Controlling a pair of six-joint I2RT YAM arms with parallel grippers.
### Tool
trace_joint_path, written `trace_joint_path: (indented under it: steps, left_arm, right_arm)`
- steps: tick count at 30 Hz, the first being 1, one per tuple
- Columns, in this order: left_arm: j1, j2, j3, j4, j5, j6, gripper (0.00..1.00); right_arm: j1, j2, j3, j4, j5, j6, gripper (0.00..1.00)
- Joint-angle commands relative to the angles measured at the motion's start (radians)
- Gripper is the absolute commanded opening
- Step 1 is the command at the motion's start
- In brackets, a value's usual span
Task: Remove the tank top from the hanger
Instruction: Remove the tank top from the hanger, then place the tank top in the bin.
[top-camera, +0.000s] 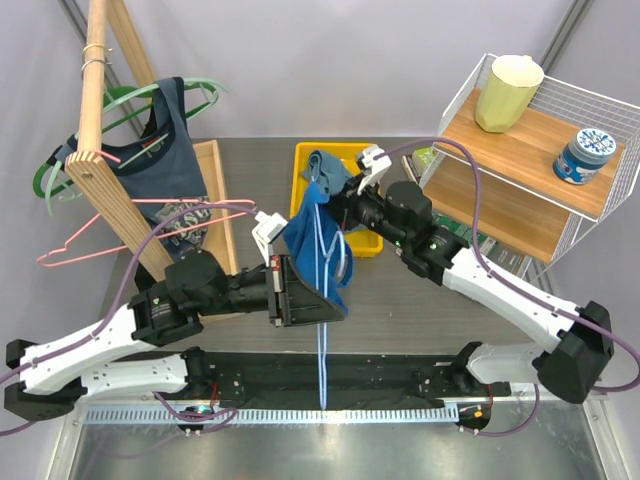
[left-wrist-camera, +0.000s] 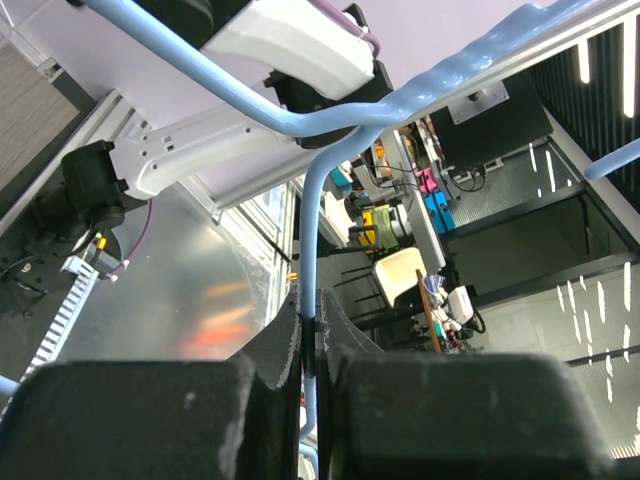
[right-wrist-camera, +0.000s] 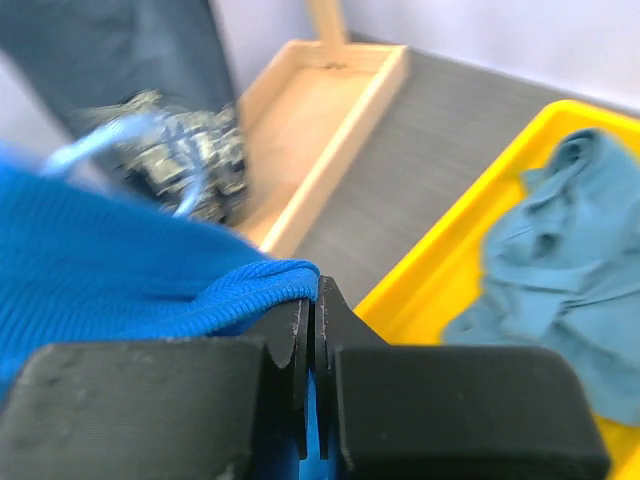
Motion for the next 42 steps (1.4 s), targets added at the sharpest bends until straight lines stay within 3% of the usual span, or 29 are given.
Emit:
trace_joint_path:
  steps: [1,10,18,28,42]
  left_arm:
    - [0.003,-0.083,-0.011,0.003,-0.005,0.017,0.00]
    - [0.003,-0.195,-0.017,-0.147,-0.097,0.080,0.00]
    - [0.003,-0.215,-0.020,-0.158,-0.054,0.109,0.00]
    - [0.003,-0.239,-0.035,-0.224,-0.128,0.126,0.00]
    - [0.003,-0.204,-0.064,-0.185,-0.111,0.107,0.00]
  right_arm:
    - [-0.006,0.039,0.181,0.039,0.189,-0.087,0.01]
    - [-0.064,0.177,0.495,0.036,0.252,-0.177,0.01]
    - [-0.122,0.346,0.808,0.007,0.264,-0.264,0.01]
    - [-0.205,0.568,1.251,-0.062,0.227,-0.318,0.01]
    - [-0.231,0.645,1.270,-0.041,0.141,-0.245,0.01]
